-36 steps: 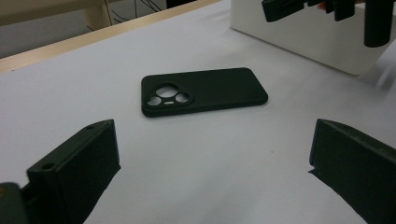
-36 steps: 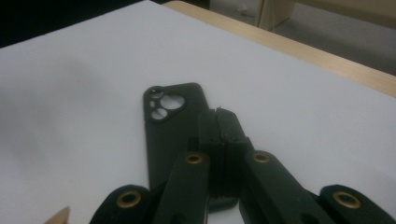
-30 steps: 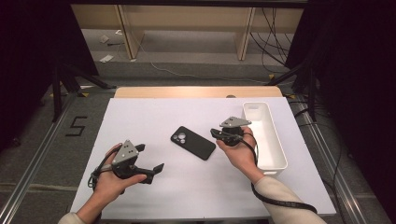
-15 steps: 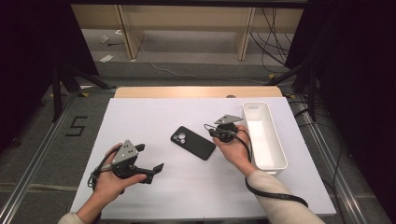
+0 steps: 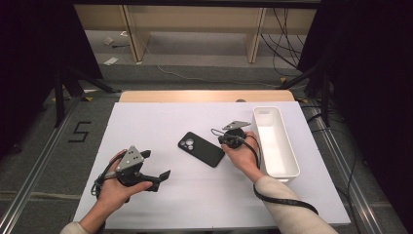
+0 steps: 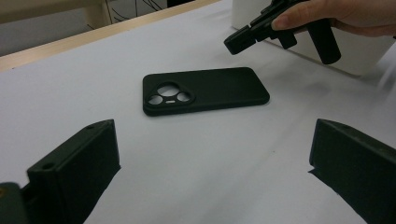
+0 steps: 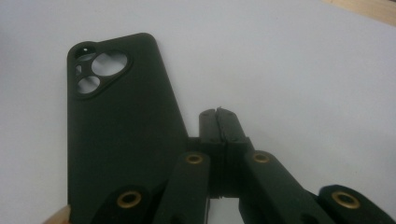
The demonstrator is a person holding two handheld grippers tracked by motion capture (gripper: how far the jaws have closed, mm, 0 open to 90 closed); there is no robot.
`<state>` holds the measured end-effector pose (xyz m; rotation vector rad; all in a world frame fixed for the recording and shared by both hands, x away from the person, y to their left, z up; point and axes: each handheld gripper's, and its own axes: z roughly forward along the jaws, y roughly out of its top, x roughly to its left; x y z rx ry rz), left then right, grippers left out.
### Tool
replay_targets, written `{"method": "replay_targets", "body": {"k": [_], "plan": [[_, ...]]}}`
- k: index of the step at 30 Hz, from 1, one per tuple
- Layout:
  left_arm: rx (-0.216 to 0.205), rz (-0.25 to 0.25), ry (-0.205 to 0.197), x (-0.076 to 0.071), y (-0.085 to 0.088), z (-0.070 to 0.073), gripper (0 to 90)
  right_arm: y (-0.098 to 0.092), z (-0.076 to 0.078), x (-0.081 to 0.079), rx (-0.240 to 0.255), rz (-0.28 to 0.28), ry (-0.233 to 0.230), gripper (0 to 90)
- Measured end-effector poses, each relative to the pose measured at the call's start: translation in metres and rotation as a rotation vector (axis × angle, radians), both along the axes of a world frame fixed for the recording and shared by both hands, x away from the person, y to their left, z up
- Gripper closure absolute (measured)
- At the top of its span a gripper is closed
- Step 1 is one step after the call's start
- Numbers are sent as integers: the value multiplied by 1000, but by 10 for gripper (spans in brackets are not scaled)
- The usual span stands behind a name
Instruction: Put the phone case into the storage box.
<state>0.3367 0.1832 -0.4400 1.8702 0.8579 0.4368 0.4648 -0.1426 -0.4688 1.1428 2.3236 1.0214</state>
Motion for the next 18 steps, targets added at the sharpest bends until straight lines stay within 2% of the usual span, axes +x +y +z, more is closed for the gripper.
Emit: {"method": "replay_targets", "body": {"k": [9, 18], "plan": [[-2, 2, 2, 0, 0, 0, 10, 3, -5, 0, -40, 2, 25, 900], [-1, 1, 3, 0, 0, 0, 11, -1, -11, 3, -52, -10, 43, 900]]}}
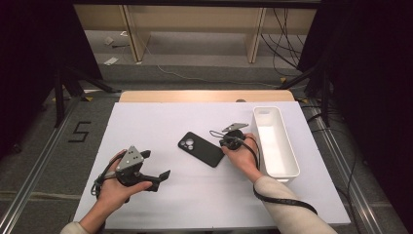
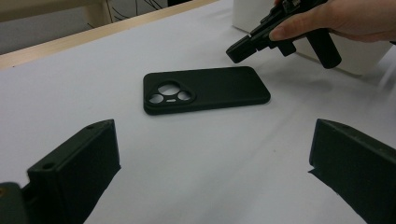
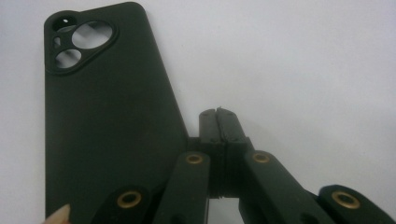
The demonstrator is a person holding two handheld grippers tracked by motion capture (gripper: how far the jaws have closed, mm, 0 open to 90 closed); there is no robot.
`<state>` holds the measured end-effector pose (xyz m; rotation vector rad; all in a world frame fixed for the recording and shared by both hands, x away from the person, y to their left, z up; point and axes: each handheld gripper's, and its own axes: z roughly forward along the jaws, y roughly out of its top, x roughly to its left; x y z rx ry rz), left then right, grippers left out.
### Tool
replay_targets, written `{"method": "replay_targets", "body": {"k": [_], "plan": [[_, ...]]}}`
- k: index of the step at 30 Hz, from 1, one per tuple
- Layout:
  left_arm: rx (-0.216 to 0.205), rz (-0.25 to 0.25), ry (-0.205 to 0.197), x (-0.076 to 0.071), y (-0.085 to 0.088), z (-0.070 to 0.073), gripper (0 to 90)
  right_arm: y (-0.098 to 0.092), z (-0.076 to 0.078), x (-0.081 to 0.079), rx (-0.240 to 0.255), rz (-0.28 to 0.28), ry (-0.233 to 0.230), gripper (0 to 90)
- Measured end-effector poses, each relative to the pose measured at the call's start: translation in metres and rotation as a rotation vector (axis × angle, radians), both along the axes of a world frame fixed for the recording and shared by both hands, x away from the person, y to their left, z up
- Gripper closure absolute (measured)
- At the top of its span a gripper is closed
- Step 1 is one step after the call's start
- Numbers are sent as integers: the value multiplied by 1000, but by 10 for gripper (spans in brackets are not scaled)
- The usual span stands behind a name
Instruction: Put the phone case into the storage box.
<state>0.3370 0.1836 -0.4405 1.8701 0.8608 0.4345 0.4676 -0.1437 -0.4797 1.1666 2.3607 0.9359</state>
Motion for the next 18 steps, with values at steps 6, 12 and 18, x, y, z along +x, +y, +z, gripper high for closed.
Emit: {"method": "replay_targets", "body": {"k": [6, 12, 18], "plan": [[1, 0, 2, 0, 0, 0, 11, -1, -4, 0, -11, -3, 13, 900], [-1, 0, 4, 0, 0, 0, 11, 0, -5, 0, -19, -5, 26, 900], [1, -1, 9, 1, 0, -1, 16, -1, -5, 0, -21, -5, 35, 900]]}}
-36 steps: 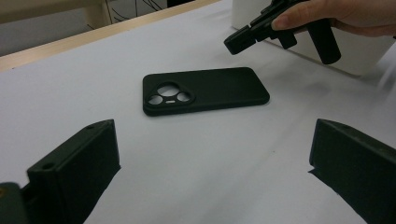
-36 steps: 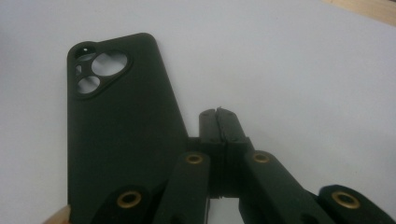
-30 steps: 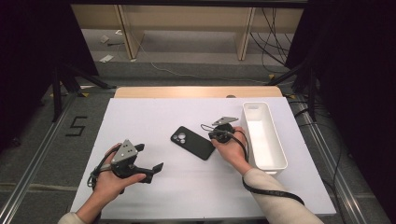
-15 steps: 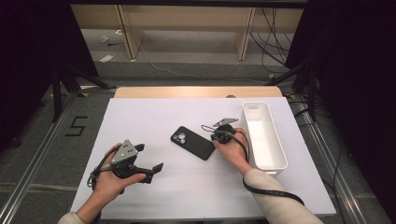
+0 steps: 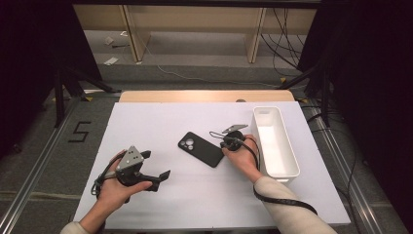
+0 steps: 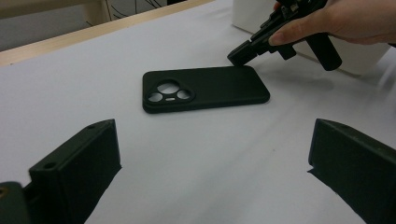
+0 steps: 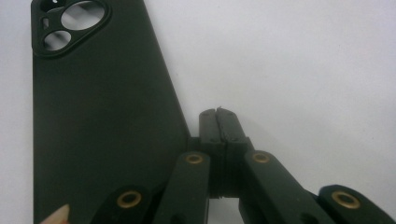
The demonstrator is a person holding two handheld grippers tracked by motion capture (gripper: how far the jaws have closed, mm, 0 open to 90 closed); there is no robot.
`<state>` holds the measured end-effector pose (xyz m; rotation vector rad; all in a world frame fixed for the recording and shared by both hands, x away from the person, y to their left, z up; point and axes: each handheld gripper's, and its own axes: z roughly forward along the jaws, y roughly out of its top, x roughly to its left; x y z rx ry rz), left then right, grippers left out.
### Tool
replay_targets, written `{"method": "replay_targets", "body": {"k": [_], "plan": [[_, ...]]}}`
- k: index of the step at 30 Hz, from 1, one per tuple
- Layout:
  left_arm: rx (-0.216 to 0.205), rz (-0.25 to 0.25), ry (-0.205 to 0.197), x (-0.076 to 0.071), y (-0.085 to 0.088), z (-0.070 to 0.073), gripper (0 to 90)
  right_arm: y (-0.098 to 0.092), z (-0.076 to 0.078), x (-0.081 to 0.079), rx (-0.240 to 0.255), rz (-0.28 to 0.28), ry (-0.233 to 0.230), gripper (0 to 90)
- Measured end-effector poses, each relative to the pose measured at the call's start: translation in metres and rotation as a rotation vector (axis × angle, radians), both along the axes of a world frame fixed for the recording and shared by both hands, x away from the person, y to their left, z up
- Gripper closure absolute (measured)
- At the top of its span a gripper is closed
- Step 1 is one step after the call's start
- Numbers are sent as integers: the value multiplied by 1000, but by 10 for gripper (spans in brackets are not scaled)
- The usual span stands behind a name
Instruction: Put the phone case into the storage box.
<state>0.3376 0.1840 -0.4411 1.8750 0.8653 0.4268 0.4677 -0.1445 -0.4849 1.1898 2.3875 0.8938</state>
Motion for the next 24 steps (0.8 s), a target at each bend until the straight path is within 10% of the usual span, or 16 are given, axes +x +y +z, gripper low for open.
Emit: {"method": "replay_targets", "body": {"k": [24], "plan": [[2, 9, 24, 3, 0, -3, 33, 10, 6, -13, -12, 59, 92, 900]]}}
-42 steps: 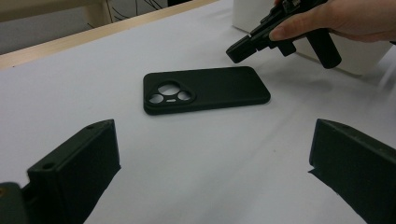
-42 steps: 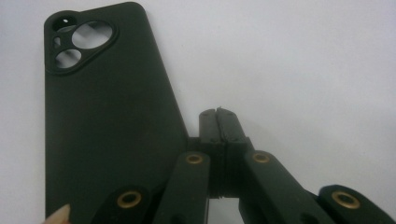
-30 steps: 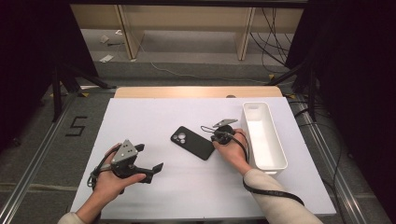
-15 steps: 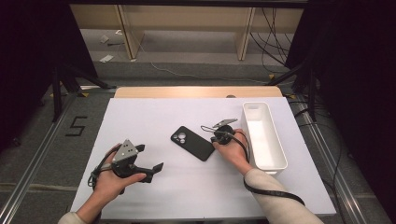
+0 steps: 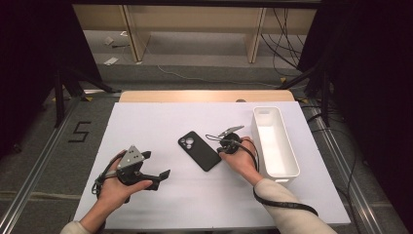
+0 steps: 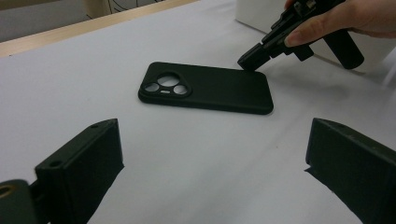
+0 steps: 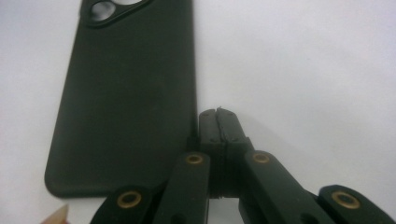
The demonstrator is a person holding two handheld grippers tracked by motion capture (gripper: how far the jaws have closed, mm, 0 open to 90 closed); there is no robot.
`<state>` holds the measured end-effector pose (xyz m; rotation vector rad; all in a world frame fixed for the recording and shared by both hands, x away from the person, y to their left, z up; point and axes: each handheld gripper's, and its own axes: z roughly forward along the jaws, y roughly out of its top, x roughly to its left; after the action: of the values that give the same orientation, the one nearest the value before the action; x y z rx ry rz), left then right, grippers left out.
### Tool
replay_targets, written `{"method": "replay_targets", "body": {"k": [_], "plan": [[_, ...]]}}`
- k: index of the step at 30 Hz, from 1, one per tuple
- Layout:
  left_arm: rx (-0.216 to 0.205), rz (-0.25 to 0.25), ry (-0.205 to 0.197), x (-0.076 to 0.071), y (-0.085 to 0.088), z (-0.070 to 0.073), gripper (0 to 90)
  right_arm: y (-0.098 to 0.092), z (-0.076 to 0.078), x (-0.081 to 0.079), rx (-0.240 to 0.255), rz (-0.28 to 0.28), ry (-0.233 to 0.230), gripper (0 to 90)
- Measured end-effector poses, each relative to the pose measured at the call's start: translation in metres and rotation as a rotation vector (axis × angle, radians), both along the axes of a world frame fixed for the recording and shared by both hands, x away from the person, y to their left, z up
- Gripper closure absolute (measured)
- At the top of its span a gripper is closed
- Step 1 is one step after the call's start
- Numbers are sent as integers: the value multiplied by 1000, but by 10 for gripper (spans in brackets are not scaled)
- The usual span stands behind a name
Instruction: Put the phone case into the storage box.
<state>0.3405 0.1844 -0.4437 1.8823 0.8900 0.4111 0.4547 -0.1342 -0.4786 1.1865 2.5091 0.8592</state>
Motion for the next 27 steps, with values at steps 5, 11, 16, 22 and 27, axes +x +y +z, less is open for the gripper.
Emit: {"method": "replay_targets", "body": {"k": [5, 11, 16, 22, 27], "plan": [[3, 2, 1, 0, 0, 0, 36, 9, 1, -9, 5, 35, 22, 900], [9, 5, 5, 0, 0, 0, 37, 21, 0, -20, 11, 82, 38, 900], [11, 6, 5, 0, 1, 0, 39, 30, 0, -26, 20, 113, 44, 900], [15, 8, 1, 0, 1, 0, 40, 42, -2, -33, 35, 148, 41, 900], [15, 12, 1, 0, 1, 0, 42, 53, -3, -37, 42, 173, 31, 900]]}}
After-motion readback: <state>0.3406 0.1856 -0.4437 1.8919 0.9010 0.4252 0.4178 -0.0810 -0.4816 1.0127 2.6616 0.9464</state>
